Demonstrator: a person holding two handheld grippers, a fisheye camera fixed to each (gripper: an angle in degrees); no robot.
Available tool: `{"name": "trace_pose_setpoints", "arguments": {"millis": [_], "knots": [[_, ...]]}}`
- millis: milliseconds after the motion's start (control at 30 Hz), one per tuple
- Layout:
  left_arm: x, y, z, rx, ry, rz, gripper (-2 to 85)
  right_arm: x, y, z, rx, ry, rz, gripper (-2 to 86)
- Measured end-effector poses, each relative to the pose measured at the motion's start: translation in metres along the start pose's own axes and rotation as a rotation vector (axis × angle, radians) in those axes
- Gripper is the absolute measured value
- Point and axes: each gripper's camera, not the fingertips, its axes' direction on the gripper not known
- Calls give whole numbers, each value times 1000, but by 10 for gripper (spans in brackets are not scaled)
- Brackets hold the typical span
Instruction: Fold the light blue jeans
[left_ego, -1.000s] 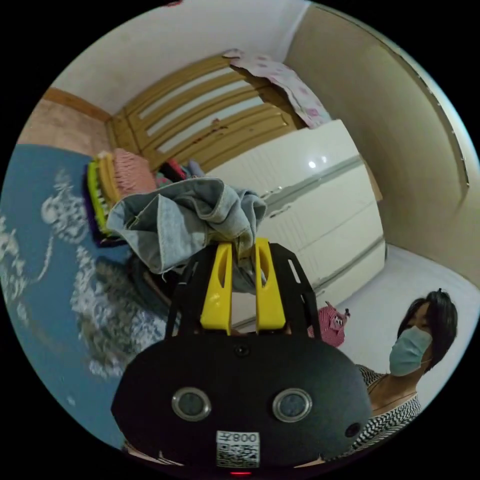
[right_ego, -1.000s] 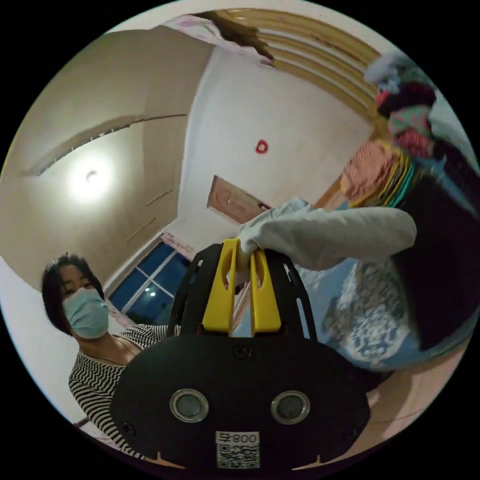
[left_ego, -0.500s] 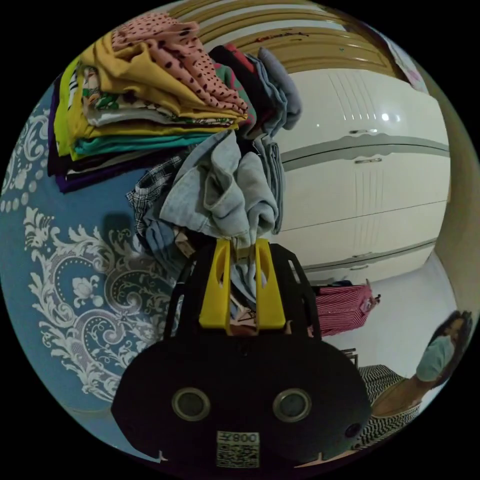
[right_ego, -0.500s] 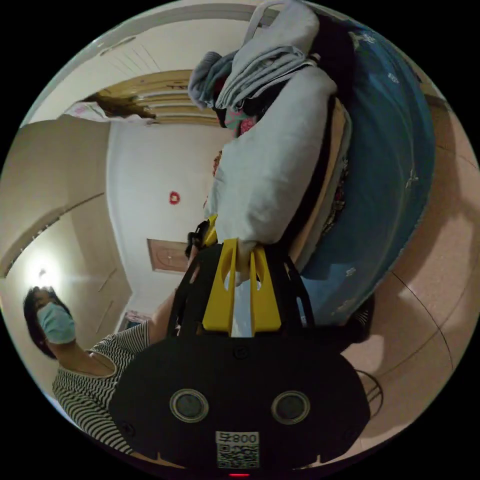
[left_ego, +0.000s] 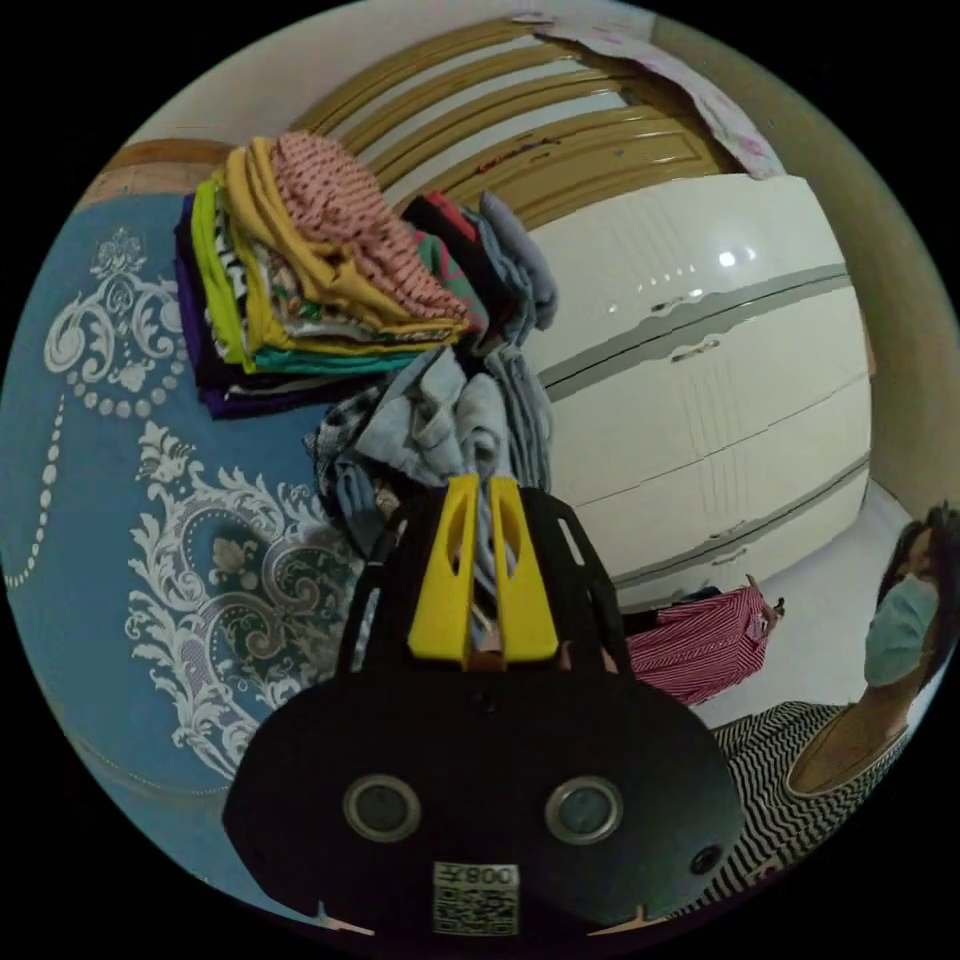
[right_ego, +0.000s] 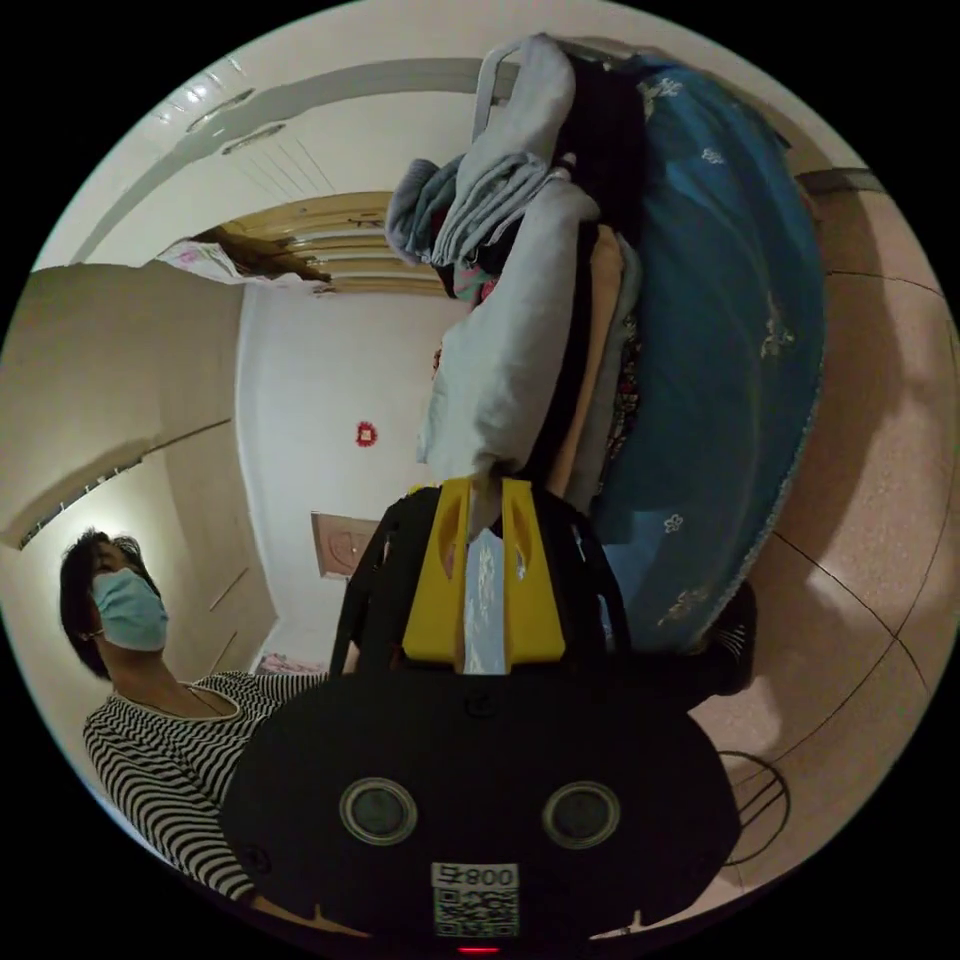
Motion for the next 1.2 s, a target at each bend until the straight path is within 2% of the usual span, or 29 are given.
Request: {"name": "trace_pose_setpoints", "arguments": {"millis": [100,167,200,267,333,433,567,733,800,900,933,967,1133,1200], "knots": [[23,-26,37,-20,-41,116,10,-34,-9,-17,57,72,-128,12],[33,-45,79,-80,-153,173,5,-64,-19,-9,21,181,-249,7],[34,-49,92,-103,-192,187,5,-83,-25,1,-9,267,-333,5],[27,-60,140,-197,-431,226,3,-107,-29,25,-72,411,-462,3],[18,-63,171,-276,-560,246,2,-121,-25,69,-213,630,-578,1],[14,-67,200,-298,-636,261,2,-125,-8,107,-270,830,-655,1],[14,-72,220,-307,-614,278,1,-135,15,110,-119,885,-752,1],[36,-68,214,-160,-469,333,2,-156,1,98,-150,816,-646,1],[46,-63,217,-133,-430,381,2,-173,0,89,-112,739,-667,1],[43,-58,249,-234,-570,440,3,-199,-2,87,-61,712,-755,0],[29,-58,270,-360,-648,410,2,-207,-9,93,-70,732,-788,0],[21,-58,279,-395,-654,389,2,-210,-14,96,-77,738,-801,0],[16,-64,279,-332,-586,357,1,-205,-59,145,-272,867,-785,0],[10,-64,287,-370,-610,359,1,-188,-60,162,-331,900,-741,1]]}}
